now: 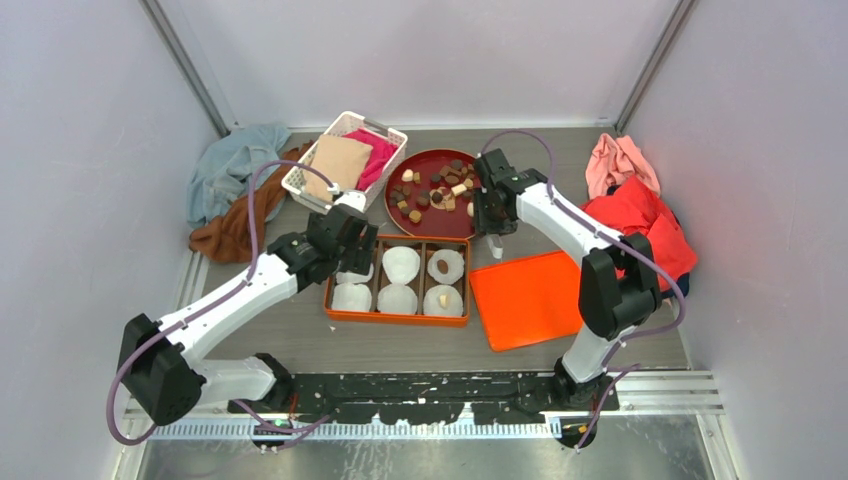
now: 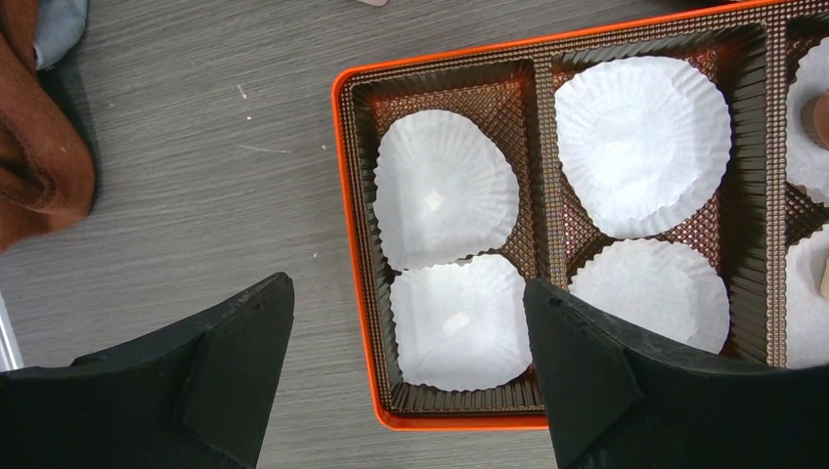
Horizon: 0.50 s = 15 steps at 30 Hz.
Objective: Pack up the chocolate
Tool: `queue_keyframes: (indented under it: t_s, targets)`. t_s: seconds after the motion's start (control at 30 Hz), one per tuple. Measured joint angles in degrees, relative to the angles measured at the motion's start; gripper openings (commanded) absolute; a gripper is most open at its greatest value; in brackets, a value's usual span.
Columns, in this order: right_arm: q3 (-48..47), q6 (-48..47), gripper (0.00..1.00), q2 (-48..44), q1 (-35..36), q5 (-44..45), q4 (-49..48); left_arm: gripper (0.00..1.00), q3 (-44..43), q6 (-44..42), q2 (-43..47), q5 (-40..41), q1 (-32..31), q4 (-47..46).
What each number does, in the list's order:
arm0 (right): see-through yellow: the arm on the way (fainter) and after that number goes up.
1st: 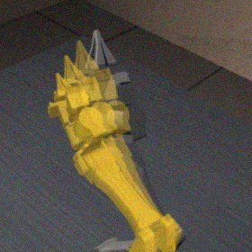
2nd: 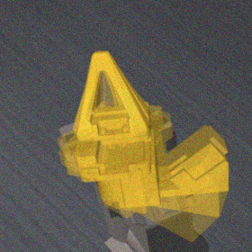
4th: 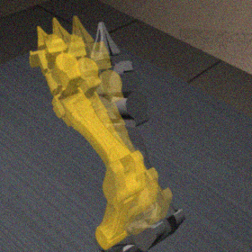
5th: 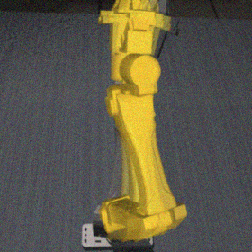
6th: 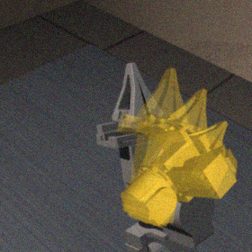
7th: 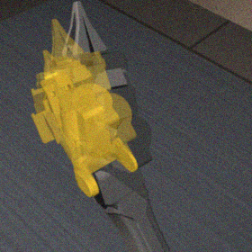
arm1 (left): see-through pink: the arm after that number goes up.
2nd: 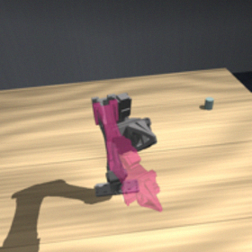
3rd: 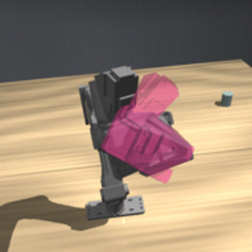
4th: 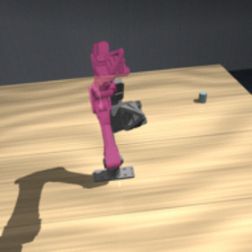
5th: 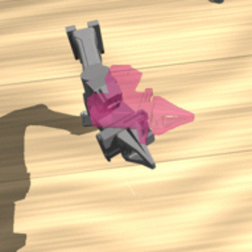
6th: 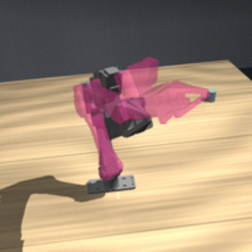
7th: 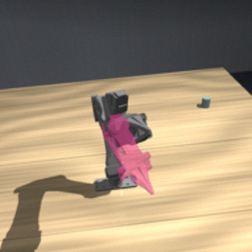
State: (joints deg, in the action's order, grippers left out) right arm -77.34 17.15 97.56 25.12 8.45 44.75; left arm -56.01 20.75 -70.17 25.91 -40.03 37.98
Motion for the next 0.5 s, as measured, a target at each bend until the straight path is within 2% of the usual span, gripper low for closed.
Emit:
queue_keyframes:
  t_s: [0.5]
  targets:
    - [0.6,0.6,0.5,-2.4,0.4,-3.6,0.1,0.88,0.0,0.0,-0.1,0.0,0.0,0.0]
